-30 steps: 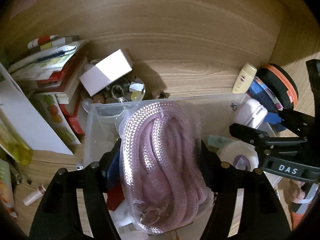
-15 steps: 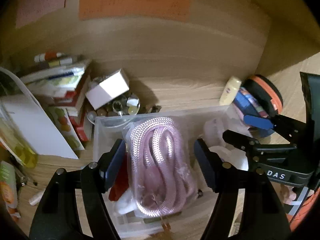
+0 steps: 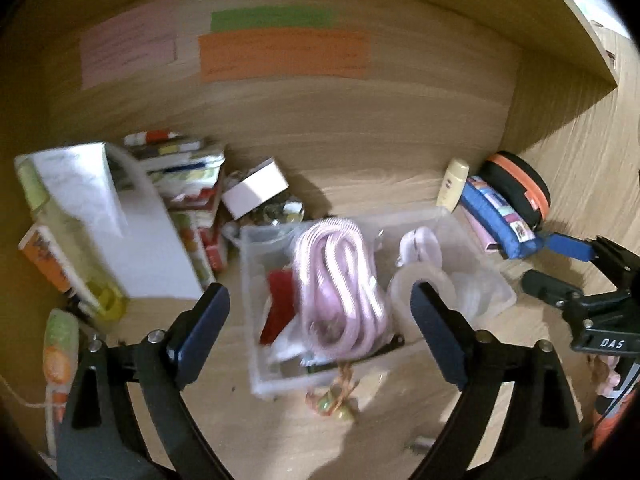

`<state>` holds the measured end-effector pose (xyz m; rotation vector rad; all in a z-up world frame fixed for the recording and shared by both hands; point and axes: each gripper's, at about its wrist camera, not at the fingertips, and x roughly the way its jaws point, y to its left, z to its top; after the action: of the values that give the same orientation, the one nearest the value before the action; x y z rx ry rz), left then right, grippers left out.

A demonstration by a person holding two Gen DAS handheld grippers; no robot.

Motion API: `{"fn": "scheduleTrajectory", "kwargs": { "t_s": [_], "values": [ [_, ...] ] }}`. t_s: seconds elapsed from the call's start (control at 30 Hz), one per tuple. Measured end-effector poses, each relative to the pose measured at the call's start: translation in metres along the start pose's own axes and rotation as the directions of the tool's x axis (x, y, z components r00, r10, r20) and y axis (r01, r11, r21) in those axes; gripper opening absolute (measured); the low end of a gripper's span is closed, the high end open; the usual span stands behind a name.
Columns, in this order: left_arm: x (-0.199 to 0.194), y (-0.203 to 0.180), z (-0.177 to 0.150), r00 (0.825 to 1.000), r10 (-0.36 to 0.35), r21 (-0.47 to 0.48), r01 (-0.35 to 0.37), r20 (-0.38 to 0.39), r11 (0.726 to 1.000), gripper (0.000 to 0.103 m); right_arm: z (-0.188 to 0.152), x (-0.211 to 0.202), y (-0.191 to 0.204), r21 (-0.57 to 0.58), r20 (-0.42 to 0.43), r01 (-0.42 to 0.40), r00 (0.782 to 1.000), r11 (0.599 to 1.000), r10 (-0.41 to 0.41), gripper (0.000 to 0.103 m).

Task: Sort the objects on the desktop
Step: 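Move the right tool to the blue Max card box and grasp it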

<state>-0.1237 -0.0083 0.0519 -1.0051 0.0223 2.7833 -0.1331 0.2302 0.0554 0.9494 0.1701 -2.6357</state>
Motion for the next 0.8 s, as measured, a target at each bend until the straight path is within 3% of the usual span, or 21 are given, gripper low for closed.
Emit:
{"fn": "scheduleTrajectory", "kwargs": {
  "t_s": [0.23,0.47,0.8],
  "values": [
    [-0.012,0.005,-0.023,0.999,0.037,0.009,-0.037,-0.024,0.999,0.095,-0.034,-0.014,-0.008,0.047,-0.024,0.024,0.999,0.999,-0.023,0.085],
    [-0.001,0.008,-0.051,0.992,0.079,0.039,-0.075,-0.099,0.996,0.095,-0.070,-0.013,-0.013,0.050,-0.076,0.104,0.992,0.993,-0.100,0.085],
    [0.023,0.007,-0.084,0.977,0.055,0.033,-0.049,-0.206,0.998,0.095,-0.103,0.005,-0.016,0.087,-0.183,0.065,0.982,0.994,-0.048,0.085]
  ]
}}
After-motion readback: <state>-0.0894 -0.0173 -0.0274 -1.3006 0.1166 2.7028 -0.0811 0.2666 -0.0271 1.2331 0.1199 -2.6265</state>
